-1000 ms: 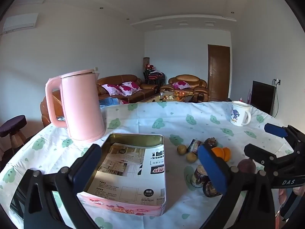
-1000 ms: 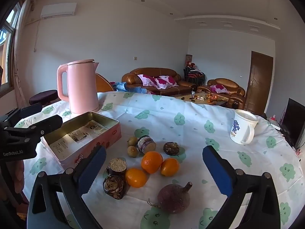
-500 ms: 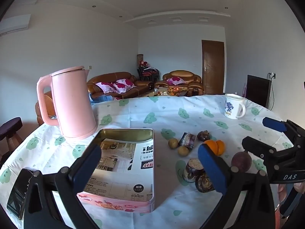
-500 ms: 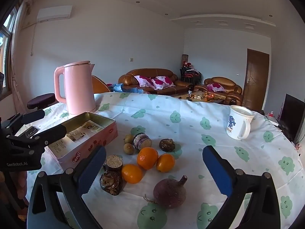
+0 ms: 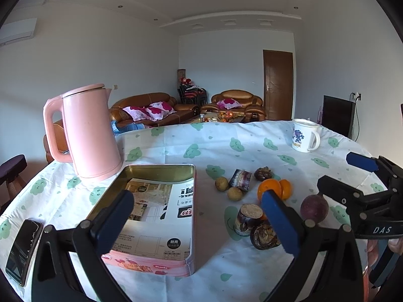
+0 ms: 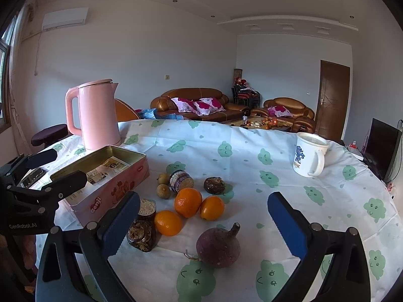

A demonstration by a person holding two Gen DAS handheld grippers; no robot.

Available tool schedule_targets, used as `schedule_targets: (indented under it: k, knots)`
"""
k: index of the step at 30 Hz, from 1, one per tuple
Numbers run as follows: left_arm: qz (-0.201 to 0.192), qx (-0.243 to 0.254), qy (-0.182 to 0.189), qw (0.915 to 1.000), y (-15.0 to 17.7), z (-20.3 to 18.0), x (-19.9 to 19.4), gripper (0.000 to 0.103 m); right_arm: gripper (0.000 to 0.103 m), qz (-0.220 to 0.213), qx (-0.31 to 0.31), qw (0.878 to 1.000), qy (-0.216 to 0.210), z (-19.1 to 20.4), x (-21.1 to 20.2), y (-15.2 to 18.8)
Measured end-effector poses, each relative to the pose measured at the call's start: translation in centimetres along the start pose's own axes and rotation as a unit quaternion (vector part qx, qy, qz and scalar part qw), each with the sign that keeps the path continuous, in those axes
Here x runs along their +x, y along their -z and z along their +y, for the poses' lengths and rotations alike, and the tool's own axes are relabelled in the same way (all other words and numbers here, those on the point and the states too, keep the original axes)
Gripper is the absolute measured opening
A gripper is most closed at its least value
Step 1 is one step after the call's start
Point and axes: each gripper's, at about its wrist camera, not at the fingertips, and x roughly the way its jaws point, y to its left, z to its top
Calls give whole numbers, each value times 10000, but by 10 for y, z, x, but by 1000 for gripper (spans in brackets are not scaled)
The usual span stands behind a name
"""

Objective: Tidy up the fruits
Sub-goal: 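Move both tools toward the fruits in the middle of the table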

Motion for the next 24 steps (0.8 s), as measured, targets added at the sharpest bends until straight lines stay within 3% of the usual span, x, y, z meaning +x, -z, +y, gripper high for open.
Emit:
schedule_targets:
  k: [24]
  knots:
    - [10,9,1,10000,-1,0,0,103,102,-19,75,10000,35,-2,-3,2]
